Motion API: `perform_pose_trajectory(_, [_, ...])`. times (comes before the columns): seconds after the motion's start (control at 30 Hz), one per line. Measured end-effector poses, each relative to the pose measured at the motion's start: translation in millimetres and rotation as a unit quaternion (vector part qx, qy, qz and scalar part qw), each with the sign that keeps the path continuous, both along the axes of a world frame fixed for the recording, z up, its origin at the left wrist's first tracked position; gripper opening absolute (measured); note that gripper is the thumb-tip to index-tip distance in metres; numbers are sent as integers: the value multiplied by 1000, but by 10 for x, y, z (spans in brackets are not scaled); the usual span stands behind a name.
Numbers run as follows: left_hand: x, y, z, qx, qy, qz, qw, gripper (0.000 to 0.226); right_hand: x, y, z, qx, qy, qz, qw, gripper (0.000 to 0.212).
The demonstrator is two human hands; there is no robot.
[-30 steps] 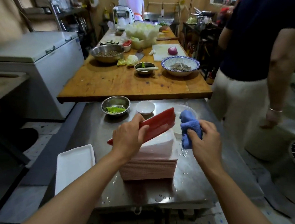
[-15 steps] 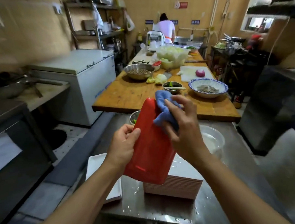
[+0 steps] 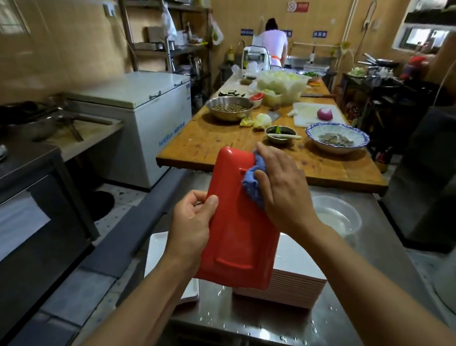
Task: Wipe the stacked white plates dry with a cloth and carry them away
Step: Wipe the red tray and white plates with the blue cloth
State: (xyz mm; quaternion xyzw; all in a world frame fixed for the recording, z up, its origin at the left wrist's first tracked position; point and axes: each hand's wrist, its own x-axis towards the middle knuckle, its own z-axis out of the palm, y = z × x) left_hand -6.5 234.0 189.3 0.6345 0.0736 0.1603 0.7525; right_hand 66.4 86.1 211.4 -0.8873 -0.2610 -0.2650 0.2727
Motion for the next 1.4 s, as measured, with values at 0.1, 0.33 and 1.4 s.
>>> perform_pose_trajectory(0.1, [-4,6,32,1,-2,-1,1000,9,1,-118,-70,76,48,-3,996,54])
perform_pose_trajectory(0.33, [87,-135,33,-72,-4,6,997,7,-144,-43,-148,205,123,-35,970,62])
perform_pose_trajectory(1.4, [383,293,415,205,1,-227,952,46,-116,-565,250,45,261,154,952,51])
